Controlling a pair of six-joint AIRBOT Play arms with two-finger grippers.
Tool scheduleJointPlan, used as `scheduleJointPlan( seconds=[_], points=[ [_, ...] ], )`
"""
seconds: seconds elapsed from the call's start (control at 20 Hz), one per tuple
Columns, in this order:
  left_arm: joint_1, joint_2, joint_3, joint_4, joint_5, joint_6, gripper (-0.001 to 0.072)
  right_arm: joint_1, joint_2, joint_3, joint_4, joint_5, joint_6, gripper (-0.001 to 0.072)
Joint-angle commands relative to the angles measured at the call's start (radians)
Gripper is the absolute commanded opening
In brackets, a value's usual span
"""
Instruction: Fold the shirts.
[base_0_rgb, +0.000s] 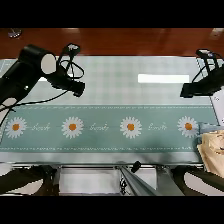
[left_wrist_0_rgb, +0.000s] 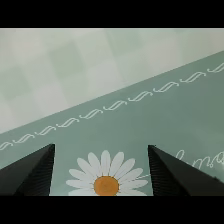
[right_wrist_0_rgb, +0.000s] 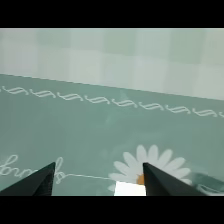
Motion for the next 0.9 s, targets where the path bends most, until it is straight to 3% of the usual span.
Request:
scheduleJointPlan(
  seconds=[0.0,0.85],
  points=[
    [-0.023,-0.018,0.006,0.028,-0.024,-0.047,0.0720,0.029,-0.024,0.003,0.104,-0.022,0.024,0.0614],
    [-0.023,-0.045,0.006,0.028,-0.023,-0.046,0.0720,0.029,-0.024,0.003,0.113,-0.025,0.024,0.0614]
  ],
)
